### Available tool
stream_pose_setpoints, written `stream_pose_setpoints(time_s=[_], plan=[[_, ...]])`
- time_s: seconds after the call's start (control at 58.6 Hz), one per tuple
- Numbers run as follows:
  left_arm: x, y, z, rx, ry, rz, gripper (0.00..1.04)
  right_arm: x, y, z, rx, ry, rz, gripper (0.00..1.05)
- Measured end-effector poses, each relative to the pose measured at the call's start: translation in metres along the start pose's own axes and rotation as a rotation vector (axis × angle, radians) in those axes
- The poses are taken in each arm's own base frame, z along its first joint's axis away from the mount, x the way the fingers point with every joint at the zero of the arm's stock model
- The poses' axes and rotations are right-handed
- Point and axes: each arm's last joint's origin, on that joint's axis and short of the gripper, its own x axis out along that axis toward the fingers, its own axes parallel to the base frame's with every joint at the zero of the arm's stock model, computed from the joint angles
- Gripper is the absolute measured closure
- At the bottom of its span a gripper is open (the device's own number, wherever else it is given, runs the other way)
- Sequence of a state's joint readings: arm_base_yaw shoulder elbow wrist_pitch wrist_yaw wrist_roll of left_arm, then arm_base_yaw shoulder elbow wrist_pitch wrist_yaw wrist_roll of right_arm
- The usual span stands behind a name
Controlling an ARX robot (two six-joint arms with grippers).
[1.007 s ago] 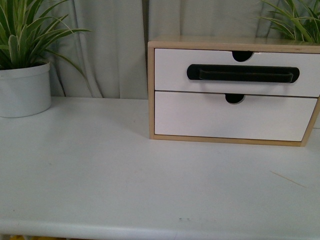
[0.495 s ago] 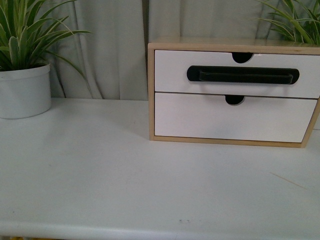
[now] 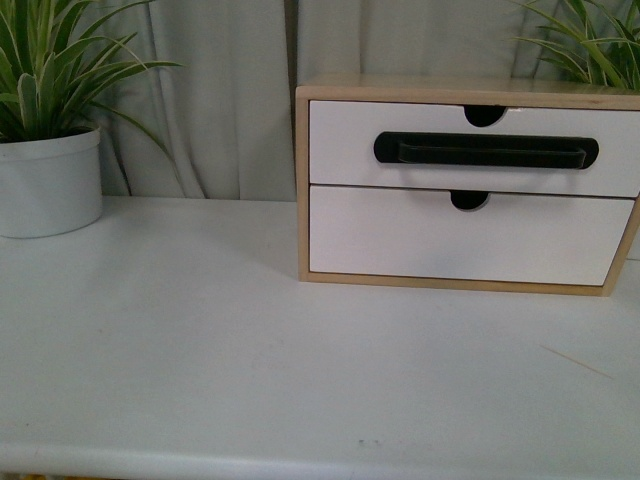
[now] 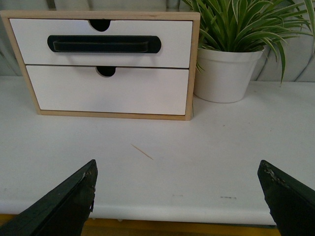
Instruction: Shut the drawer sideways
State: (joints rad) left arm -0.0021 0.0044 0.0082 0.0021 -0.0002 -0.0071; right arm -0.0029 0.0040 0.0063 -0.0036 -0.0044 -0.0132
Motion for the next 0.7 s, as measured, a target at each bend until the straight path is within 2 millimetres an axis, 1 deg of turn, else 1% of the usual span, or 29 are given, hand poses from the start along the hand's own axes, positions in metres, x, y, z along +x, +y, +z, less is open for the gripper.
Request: stream_pose_setpoints(time_s=[0.598,0.649,0.7], plan=[[0.0,0.0,0.0,0.0,0.0,0.0,0.06,0.0,0.0,0.0,0.0,0.0,0.0,0.09],[0.0,0.0,0.0,0.002,0.0,0.0,0.13,0.0,0.0,0.0,0.0,0.0,0.0,0.09],[0.0,0.0,0.0,0.002,0.0,0.0,0.23,0.0,0.0,0.0,0.0,0.0,0.0,0.09]])
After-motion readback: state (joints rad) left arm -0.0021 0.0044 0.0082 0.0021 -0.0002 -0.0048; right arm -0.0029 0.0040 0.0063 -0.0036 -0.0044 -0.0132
